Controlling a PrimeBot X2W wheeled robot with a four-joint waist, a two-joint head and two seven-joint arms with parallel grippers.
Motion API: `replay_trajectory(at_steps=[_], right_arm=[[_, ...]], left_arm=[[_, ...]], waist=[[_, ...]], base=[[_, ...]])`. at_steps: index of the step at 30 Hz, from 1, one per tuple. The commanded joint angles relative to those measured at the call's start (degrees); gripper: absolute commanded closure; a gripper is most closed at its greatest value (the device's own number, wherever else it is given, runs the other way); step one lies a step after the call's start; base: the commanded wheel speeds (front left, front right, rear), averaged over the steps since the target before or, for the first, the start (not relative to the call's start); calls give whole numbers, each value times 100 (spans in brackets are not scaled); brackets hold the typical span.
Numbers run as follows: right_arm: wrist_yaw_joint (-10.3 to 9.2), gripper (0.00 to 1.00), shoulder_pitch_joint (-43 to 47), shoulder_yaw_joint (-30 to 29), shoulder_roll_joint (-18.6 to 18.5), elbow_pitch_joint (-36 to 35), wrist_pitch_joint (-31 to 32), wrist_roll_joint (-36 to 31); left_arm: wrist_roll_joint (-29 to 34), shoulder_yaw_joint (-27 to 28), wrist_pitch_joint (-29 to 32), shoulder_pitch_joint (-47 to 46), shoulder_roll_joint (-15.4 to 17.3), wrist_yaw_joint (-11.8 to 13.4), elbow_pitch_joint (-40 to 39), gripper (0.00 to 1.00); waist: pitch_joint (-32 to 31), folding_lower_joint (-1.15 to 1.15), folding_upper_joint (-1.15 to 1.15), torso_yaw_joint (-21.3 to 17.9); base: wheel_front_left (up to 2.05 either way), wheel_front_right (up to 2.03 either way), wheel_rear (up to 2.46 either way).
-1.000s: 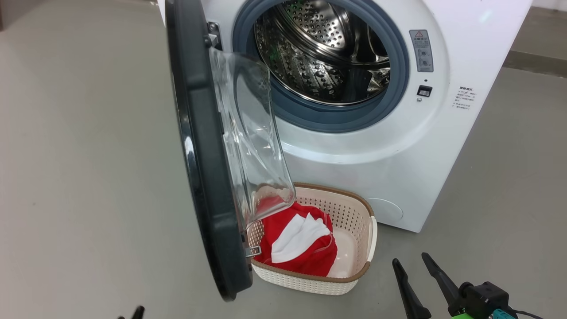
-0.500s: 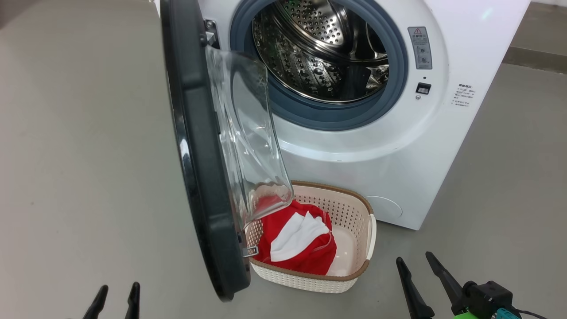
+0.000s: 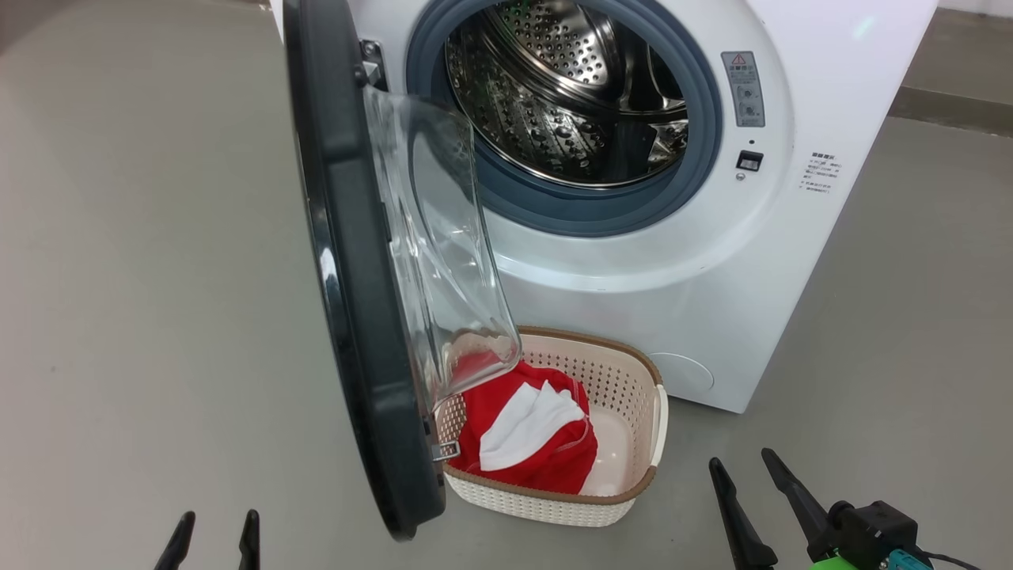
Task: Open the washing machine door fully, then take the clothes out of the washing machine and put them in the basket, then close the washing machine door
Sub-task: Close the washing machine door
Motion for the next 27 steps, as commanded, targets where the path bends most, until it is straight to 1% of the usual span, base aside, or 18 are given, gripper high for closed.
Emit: replay_trajectory(at_steps=[1, 13, 16, 17, 18, 19, 20, 22, 23, 26, 27], right_arm=[[36, 0, -214, 123, -44, -121, -36, 18], [36, 0, -216, 130, -44, -105, -36, 1], [36, 0, -197, 147, -44, -107, -36, 15], [36, 0, -188, 154, -44, -109, -36, 22], [36, 0, -182, 158, -44, -112, -36, 28], [36, 0, -175, 158, -44, -115, -36, 34], [36, 0, -168, 158, -44, -117, -36, 38], [36, 0, -155, 157, -44, -120, -36, 42], [36, 0, -155, 157, -44, -120, -36, 42], [36, 0, -157, 167, -44, -120, -36, 41], [36, 0, -160, 173, -44, -118, -36, 41]], left_arm=[[32, 222, -71, -92, 14, -31, -127, 0], [45, 256, -71, -86, -37, -31, -133, 0], [-69, 243, -71, -101, -34, -31, -163, 0], [-177, 258, -71, -120, -35, -31, -190, 25], [-301, 294, -71, -151, -31, -31, -240, 54], [-446, 324, -71, -187, -19, -31, -298, 76], [-621, 342, -71, -235, 5, -31, -376, 100], [-958, 407, -71, -344, 86, -31, -569, 100], [-958, 407, -71, -344, 86, -31, -569, 100], [-1699, 433, -71, -533, 246, -31, -756, 100], [-2048, 416, -71, -594, 299, -31, -758, 100]], waist=[[1, 0, 0, -2], [-19, 0, 0, -17], [-47, 0, 0, -23], [-57, 0, 0, -26], [-62, 0, 0, -27], [-68, 0, 0, -26], [-72, 0, 0, -25], [-71, 0, 0, -22], [-71, 0, 0, -22], [-55, 0, 0, -34], [-52, 0, 0, -44]], base=[[0, 0, 0], [0, 0, 0], [0, 0, 0], [0, 0, 0], [0, 0, 0], [0, 0, 0], [0, 0, 0], [0, 0, 0], [0, 0, 0], [0, 0, 0], [0, 0, 0]])
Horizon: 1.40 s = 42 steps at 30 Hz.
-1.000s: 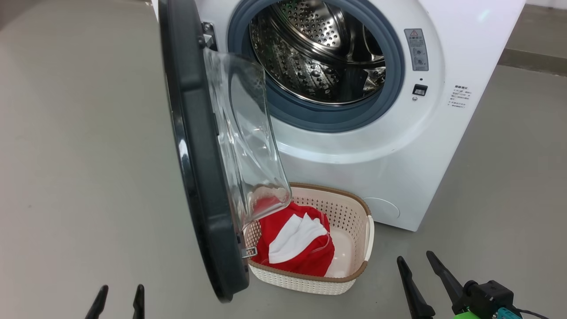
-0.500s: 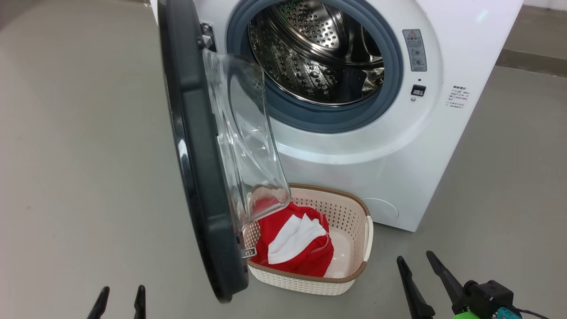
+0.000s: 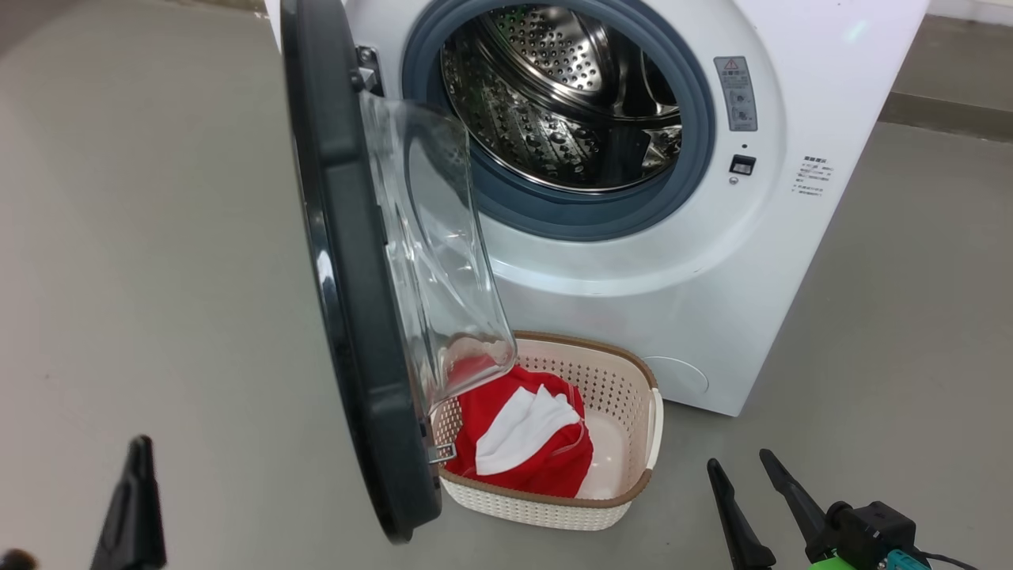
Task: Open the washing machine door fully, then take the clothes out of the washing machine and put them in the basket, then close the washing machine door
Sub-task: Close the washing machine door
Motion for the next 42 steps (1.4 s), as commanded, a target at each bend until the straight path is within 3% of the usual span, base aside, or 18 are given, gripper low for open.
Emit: replay_trajectory(at_steps=[1, 5, 8, 11, 13, 15, 19, 25, 42], right_arm=[[36, 0, -161, 160, -45, -122, -36, 33], [36, 0, -178, 179, -45, -123, -36, 51], [36, 0, -192, 179, -45, -130, -36, 54], [36, 0, -198, 155, -45, -144, -36, 46], [36, 0, -204, 132, -45, -150, -36, 33], [36, 0, -238, 125, -45, -152, -36, 11], [36, 0, -293, 95, -45, -157, -36, -11], [36, 0, -355, 79, -45, -166, -36, -38], [36, 0, -615, 31, -45, -215, -36, -78]], left_arm=[[-451, 177, -70, -305, 144, -31, -119, 100], [-2789, -95, 28, -541, 526, -31, 66, 100], [-4366, -254, 621, -640, 882, -31, -112, 100], [-5556, -333, 1405, -635, 1135, -31, -372, 100], [-6317, -313, 1997, -644, 1136, -31, -576, 100], [-6939, -342, 2998, -601, 1214, -31, -789, 100], [-7186, -373, 4105, -567, 1240, -31, -848, 100], [-7121, -162, 4919, -709, 1001, -31, -727, 100], [-6417, 30, 5729, -1393, 178, -31, -592, 100]], waist=[[3, 0, 0, -18], [30, 0, 0, -101], [79, 0, 0, -172], [135, 0, 0, -238], [176, 0, 0, -268], [242, 0, 0, -320], [308, 0, 0, -371], [388, 0, 0, -480], [776, 0, 0, -884]], base=[[0, 0, 0], [0, 0, 0], [0, 0, 0], [0, 0, 0], [0, 0, 0], [0, 0, 0], [0, 0, 0], [0, 0, 0], [0, 0, 0]])
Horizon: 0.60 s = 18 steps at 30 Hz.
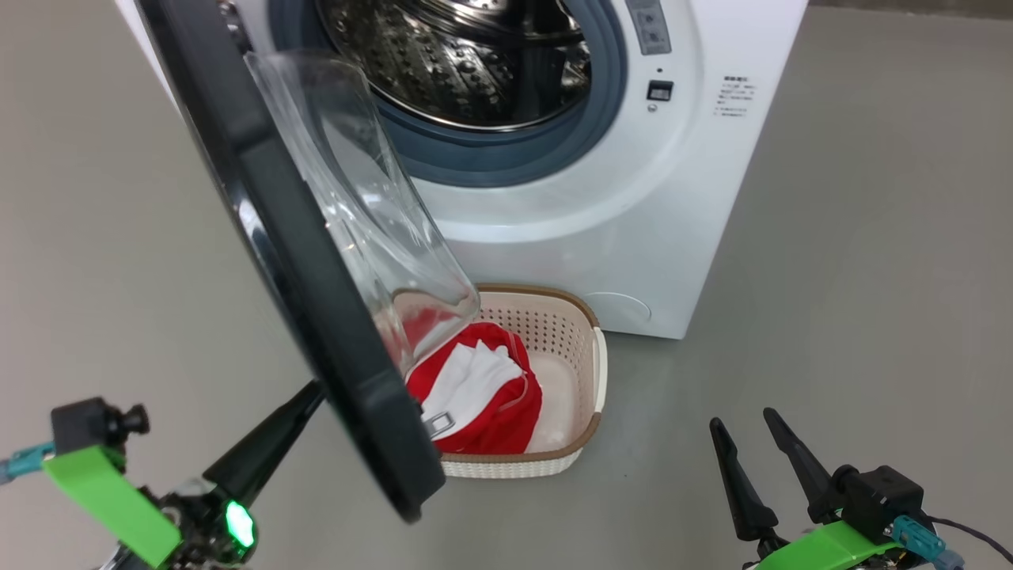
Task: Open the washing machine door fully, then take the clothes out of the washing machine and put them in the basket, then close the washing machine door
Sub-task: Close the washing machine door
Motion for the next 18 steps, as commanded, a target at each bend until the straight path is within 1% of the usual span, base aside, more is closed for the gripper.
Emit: replay_trajectory(at_steps=[1, 5, 9, 13, 18], right_arm=[[36, 0, -261, 98, -41, -155, -36, -56], [36, 0, -323, 72, -41, -179, -36, -58], [36, 0, -373, 75, -41, -201, -36, -45], [36, 0, -441, 88, -41, -221, -36, -19], [36, 0, -539, 98, -41, -250, -36, 4]], left_arm=[[48, 159, 41, -280, 56, -32, -140, 100], [276, 74, -29, -509, -122, -32, -42, 100], [486, -110, -133, -765, -226, -32, 107, 100], [544, -251, -226, -1032, -289, -32, 226, 100], [572, -357, -272, -1342, -294, -32, 349, 100]], waist=[[86, 0, 0, -90], [196, 0, 0, -205], [295, 0, 0, -331], [400, 0, 0, -480], [549, 0, 0, -684]], base=[[0, 0, 0], [0, 0, 0], [0, 0, 0], [0, 0, 0], [0, 0, 0]])
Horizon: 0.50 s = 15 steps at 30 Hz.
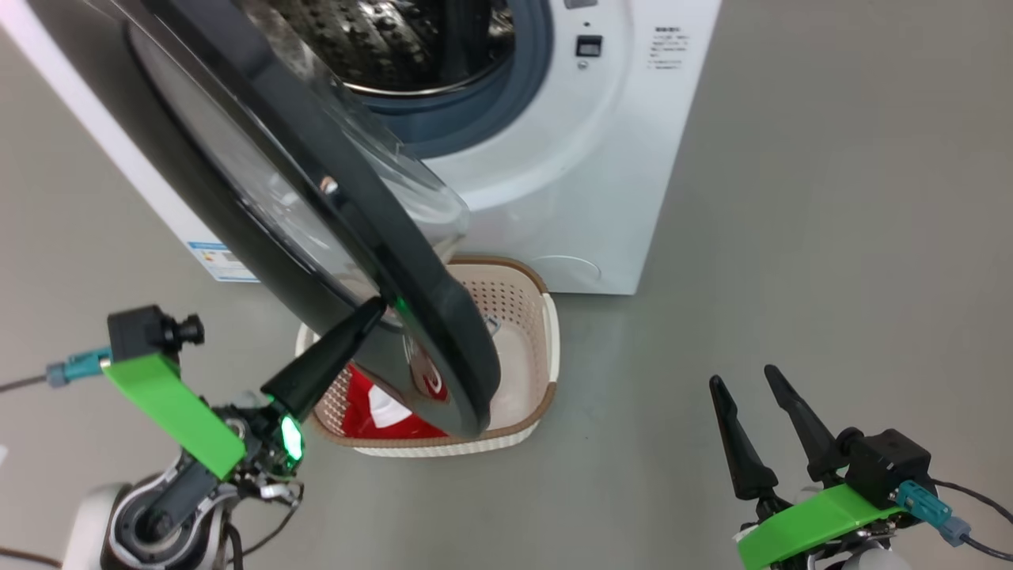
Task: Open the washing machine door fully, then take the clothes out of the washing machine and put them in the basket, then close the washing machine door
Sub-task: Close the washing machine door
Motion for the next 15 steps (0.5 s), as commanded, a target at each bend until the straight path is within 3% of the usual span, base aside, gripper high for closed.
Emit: replay_trajectory(at_steps=[1, 15], right_arm=[[36, 0, -205, 125, -35, -157, -36, 12], [36, 0, -386, 160, -35, -236, -36, 111]], left_arm=[[26, 129, -19, -304, 71, -33, -86, 100], [145, -45, -207, -1174, 162, -33, 299, 100]], waist=[[147, 0, 0, -174], [483, 0, 0, -718]], base=[[0, 0, 0], [0, 0, 0]])
